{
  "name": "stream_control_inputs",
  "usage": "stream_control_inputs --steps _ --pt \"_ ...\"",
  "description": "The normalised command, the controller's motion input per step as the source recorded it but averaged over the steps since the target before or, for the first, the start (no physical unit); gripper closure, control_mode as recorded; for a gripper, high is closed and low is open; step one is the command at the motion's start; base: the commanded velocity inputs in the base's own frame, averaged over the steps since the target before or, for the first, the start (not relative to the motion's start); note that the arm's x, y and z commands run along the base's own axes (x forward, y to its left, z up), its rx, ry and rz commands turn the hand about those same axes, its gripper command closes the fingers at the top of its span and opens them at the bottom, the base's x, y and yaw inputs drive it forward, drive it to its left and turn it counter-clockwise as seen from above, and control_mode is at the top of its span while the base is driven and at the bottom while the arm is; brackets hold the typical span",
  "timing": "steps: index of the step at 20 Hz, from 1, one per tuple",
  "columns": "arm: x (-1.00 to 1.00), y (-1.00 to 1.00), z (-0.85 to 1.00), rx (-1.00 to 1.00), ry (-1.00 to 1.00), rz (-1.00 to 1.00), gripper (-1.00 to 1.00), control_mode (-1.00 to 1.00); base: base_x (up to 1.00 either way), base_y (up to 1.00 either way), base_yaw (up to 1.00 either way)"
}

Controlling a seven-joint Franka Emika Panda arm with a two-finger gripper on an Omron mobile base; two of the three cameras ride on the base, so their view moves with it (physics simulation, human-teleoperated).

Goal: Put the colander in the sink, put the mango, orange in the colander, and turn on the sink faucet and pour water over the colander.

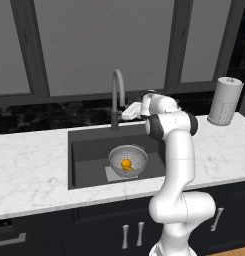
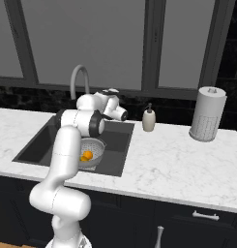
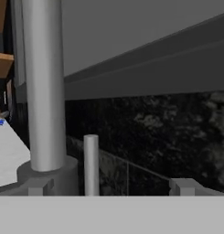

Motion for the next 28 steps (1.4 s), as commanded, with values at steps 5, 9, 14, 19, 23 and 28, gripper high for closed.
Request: stream_control_inputs --steps 5,9,14,19,23,28 --pt "0.04 -0.47 0.0 0.02 0.0 -0.04 -1.0 -1.0 0.0 0.0 0.0" --pt "0.05 -0.55 0.0 0.02 0.0 -0.02 -1.0 -1.0 0.0 0.0 0.0" --pt "0.26 -0.42 0.0 0.0 0.0 -0.02 -1.0 -1.0 0.0 0.0 0.0" --pt "0.34 -0.26 0.07 0.0 0.01 -0.01 -1.0 -1.0 0.0 0.0 0.0" --pt "0.27 -0.02 0.14 0.0 0.01 0.0 -1.0 -1.0 0.0 0.0 0.0" --pt "0.04 0.2 0.01 0.0 0.0 0.0 -1.0 -1.0 0.0 0.0 0.0"
